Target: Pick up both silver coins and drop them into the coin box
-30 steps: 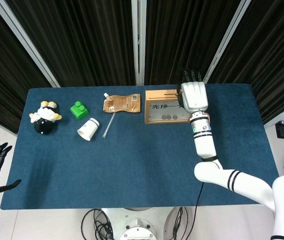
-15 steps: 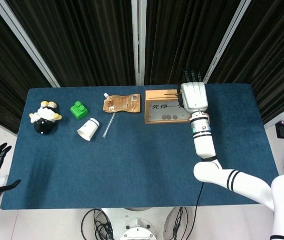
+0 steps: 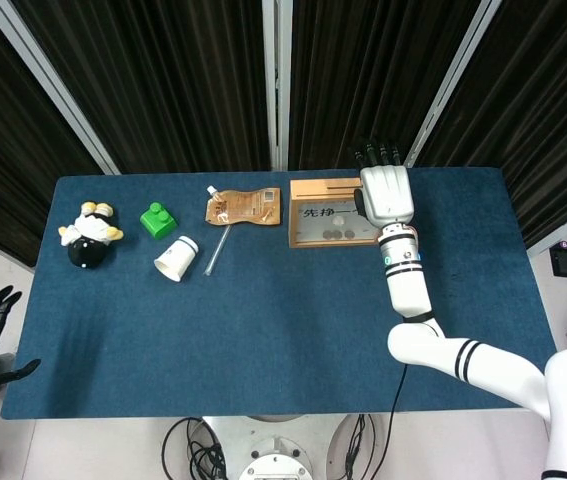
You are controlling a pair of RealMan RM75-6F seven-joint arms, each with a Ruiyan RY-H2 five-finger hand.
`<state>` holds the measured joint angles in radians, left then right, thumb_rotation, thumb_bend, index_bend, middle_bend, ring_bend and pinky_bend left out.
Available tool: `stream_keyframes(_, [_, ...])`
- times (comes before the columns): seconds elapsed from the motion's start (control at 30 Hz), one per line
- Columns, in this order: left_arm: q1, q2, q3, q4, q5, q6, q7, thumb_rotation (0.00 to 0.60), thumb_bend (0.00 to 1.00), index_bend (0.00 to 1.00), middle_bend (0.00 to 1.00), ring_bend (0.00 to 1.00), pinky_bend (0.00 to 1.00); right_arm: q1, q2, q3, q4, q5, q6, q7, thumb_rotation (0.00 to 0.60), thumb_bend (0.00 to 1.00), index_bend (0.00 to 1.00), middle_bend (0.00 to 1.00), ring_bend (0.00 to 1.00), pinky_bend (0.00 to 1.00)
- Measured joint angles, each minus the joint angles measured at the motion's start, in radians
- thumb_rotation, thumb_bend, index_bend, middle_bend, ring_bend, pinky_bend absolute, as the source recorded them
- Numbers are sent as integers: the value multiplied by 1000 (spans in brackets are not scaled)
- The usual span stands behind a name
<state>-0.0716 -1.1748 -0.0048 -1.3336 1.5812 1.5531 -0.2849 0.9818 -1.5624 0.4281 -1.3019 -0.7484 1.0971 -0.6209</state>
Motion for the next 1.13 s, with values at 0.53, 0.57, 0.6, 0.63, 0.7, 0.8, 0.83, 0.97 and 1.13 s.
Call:
stream_keyframes(0.53, [1, 4, -3, -11, -2, 4, 12, 600, 87, 64, 11, 0, 0, -74, 67, -12, -108, -152, 97, 144, 600, 366, 15, 27, 0, 0])
stream_keyframes(0.57, [1, 5, -4, -13, -3, 5, 12, 600, 87, 64, 11, 0, 0, -90, 80, -18, -129, -182, 118, 160, 600, 363, 15, 27, 0, 0])
stream_keyframes(0.6, [2, 5, -5, -14, -3, 6, 13, 600, 87, 64, 11, 0, 0, -117, 101, -31, -160, -226, 150, 181, 600, 361, 15, 25, 0, 0])
stream_keyframes(0.63, [2, 5, -5, -15, -3, 7, 14, 600, 87, 64, 11, 0, 0, -140, 118, -44, -185, -263, 176, 197, 600, 357, 13, 22, 0, 0])
stream_keyframes(0.7, [2, 6, -6, -18, -2, 10, 18, 600, 87, 64, 11, 0, 0, -210, 163, -92, -241, -352, 242, 231, 600, 346, 5, 7, 0, 0])
stream_keyframes(0.8, [3, 8, -7, -27, 0, 14, 28, 600, 87, 64, 11, 0, 0, -335, 221, -199, -293, -472, 342, 272, 600, 322, 0, 0, 0, 0])
stream_keyframes(0.83, [3, 9, -7, -30, 1, 15, 32, 600, 87, 64, 11, 0, 0, -375, 234, -235, -299, -503, 372, 284, 600, 315, 0, 0, 0, 0])
stream_keyframes(0.97, [2, 17, -10, -50, 4, 21, 59, 600, 87, 64, 11, 0, 0, -545, 273, -381, -304, -592, 471, 344, 600, 272, 0, 0, 0, 0])
stream_keyframes(1.13, [0, 27, -13, -74, 6, 23, 96, 600, 88, 64, 11, 0, 0, -711, 289, -491, -277, -639, 546, 406, 600, 253, 0, 0, 0, 0])
